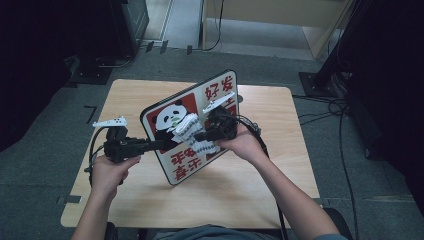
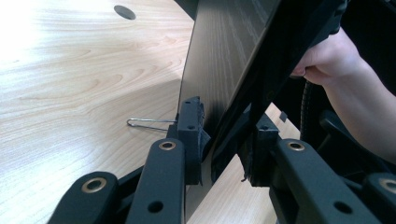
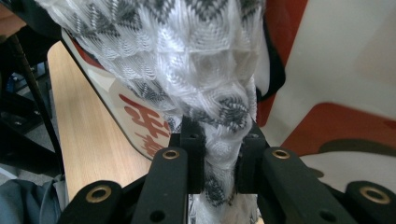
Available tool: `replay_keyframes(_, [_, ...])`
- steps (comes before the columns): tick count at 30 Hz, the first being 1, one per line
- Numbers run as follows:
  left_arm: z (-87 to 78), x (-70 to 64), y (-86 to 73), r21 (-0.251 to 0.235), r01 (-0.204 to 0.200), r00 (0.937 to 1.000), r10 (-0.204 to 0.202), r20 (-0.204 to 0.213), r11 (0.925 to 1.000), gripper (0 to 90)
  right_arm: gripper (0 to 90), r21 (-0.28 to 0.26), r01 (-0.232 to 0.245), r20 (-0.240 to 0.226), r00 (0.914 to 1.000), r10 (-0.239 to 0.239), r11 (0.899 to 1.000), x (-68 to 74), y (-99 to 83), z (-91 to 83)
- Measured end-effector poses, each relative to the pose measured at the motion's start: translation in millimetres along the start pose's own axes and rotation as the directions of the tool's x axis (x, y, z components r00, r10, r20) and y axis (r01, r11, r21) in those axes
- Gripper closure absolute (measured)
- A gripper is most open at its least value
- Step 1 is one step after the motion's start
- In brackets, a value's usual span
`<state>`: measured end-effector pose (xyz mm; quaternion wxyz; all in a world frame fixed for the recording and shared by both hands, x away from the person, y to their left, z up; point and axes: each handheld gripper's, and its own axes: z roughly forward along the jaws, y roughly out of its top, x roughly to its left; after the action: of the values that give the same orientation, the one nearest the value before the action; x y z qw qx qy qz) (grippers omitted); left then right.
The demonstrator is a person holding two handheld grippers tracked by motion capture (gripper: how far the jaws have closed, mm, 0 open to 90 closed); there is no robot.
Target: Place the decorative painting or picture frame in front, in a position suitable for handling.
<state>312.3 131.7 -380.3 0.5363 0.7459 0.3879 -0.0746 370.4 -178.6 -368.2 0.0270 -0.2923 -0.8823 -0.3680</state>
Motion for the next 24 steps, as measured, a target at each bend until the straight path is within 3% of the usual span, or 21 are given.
replay_keyframes(24, [-0.3, -0.5, -0.3, 0.004, -0.006, 1.0000, 0.006, 0.000, 1.0000, 73.2, 78.8, 0.044, -0.045, -0.021, 0.9987, 0.046, 0.998, -3.6, -34.9, 27.4])
